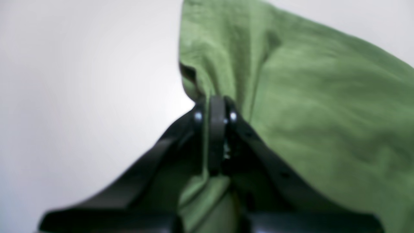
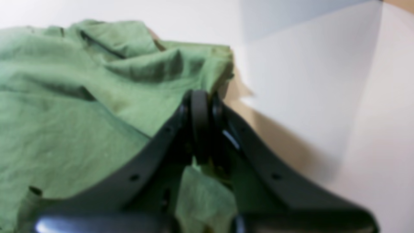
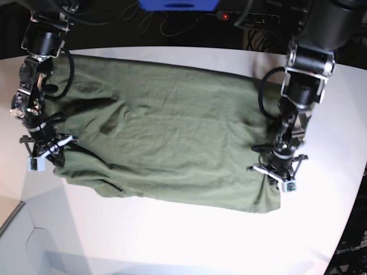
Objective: Layout the t-shirt on the table in an organized manner, then fold the t-shirt properly
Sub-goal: 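Hold the hem corners with both grippers and drag them toward the collar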
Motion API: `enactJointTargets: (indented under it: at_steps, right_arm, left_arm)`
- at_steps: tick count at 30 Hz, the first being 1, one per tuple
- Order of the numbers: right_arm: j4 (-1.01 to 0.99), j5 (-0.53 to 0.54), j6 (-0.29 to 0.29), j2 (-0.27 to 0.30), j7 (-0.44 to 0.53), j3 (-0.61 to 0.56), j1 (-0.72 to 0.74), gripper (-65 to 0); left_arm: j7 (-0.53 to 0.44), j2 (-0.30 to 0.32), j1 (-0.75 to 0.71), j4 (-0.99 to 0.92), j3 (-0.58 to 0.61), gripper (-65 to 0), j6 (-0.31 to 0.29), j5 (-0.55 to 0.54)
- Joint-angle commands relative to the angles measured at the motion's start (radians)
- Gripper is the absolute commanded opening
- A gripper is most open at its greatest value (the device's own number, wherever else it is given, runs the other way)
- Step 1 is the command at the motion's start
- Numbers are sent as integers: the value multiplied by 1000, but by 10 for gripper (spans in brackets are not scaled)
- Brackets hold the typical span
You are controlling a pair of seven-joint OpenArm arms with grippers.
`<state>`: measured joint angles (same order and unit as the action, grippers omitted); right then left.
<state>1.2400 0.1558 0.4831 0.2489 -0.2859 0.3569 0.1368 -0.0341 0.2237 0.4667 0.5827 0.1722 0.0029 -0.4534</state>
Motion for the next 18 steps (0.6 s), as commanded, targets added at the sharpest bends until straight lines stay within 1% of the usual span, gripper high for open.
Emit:
enactJointTargets:
  at_steps: [1,5,12,18]
  right_arm:
    - [39,14,6,17,35,6,21,-647]
    - [83,14,6,17,34,8,11,-648]
    - [159,18,6,14,34,8,-44,-648]
    - [241,20,6,13,34,8,-111,-649]
  left_arm:
    - [-3,9,2,55,-3,-647,-1,-2]
    - [0,29,-73,204,-35,-647,1,-2]
    - [158,29,-173,422,-247,-647,-7,-2]
    - [231,32,-210,541,-306,-647,-7,-2]
